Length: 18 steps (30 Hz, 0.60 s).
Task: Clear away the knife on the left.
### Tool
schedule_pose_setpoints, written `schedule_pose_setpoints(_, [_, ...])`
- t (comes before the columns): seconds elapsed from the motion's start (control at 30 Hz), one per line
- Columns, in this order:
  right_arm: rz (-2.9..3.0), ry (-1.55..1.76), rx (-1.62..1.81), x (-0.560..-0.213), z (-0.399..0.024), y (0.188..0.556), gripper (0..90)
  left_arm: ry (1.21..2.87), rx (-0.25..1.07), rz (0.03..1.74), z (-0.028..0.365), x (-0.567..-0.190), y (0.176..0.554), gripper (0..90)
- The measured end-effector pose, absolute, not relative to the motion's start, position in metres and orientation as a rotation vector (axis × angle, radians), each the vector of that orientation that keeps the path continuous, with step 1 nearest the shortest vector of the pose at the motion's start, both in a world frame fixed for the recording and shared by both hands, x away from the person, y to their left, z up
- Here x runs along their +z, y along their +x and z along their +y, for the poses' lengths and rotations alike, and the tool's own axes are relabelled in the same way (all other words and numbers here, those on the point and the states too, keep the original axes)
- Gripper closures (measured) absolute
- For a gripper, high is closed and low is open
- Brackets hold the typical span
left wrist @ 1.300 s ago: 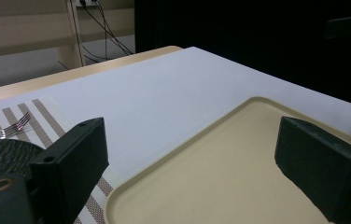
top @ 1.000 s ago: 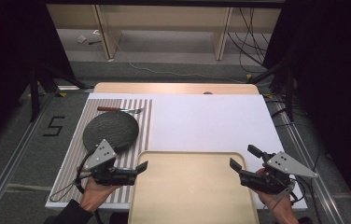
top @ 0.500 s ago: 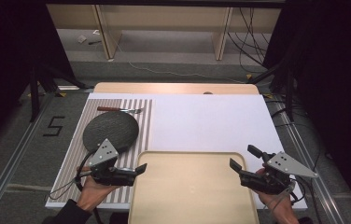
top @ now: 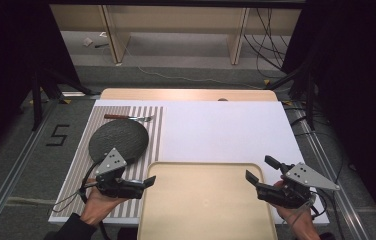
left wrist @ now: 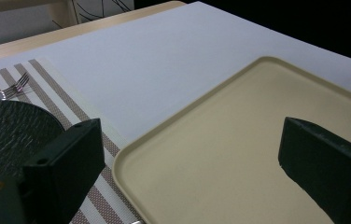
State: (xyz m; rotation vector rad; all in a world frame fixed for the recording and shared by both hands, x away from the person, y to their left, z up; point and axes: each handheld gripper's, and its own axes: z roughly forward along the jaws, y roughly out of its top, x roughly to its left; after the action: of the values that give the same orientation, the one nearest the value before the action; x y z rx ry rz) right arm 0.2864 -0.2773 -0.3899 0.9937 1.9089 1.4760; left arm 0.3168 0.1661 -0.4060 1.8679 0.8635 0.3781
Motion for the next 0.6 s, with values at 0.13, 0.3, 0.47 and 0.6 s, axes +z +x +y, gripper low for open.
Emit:
schedule_pose_setpoints(0.13, [1.908,0.991,1.48,-0.3897,-0.2774,0.2863,21.7,1.896,0.378,0.854,0.1645,-0.4062,0.317,6.6])
schedule_pose_setpoints(0.3, [1.916,0.989,1.479,-0.39,-0.2768,0.2863,21.7,2.025,0.352,0.891,0.1625,-0.4089,0.3218,5.9])
schedule_pose_setpoints(0.47, [1.917,0.993,1.477,-0.3901,-0.277,0.2864,21.7,2.089,0.361,0.917,0.1613,-0.4109,0.3236,3.5])
schedule_pose_setpoints(0.6, [1.92,0.99,1.474,-0.3903,-0.2771,0.2863,21.7,2.143,0.384,0.921,0.1609,-0.4099,0.3239,3.2])
